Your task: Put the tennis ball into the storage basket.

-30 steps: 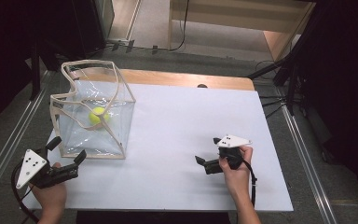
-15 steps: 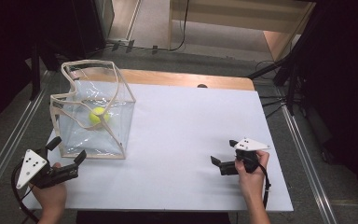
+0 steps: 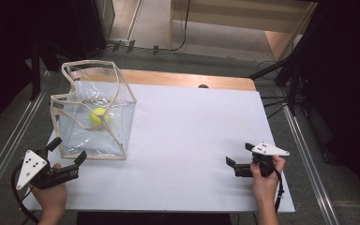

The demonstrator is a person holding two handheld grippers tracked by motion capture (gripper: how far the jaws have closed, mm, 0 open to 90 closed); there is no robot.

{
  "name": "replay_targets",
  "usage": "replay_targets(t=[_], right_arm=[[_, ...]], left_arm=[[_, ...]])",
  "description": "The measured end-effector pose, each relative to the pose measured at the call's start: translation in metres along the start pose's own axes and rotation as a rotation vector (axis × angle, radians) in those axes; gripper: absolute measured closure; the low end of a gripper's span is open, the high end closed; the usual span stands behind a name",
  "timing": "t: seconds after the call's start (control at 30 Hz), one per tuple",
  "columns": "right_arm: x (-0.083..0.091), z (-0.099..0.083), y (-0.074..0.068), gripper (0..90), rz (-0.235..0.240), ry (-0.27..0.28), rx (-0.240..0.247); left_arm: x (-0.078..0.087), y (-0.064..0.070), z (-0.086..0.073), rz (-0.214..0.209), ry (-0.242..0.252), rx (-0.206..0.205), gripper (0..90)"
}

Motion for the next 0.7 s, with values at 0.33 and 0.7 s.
replay_targets(t=[0.33, 0.7], right_arm=[[0.021, -0.014, 0.024, 0.0, -0.061, 0.044, -0.060], [0.028, -0.018, 0.034, 0.0, -0.075, 0.067, -0.095]], left_arm=[[0.000, -0.001, 0.000, 0.000, 0.002, 0.003, 5.3], [0.001, -0.001, 0.000, 0.000, 0.003, 0.003, 5.4]])
Point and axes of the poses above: each handheld gripper's, and its own axes: x roughly backward along the jaws, z roughly out of its top, y roughly to its right, the point moved 2 cm from there along -x, roughly forward along the jaws, and after that the axes turned 4 degrees about -y, right-handed, at the moved point
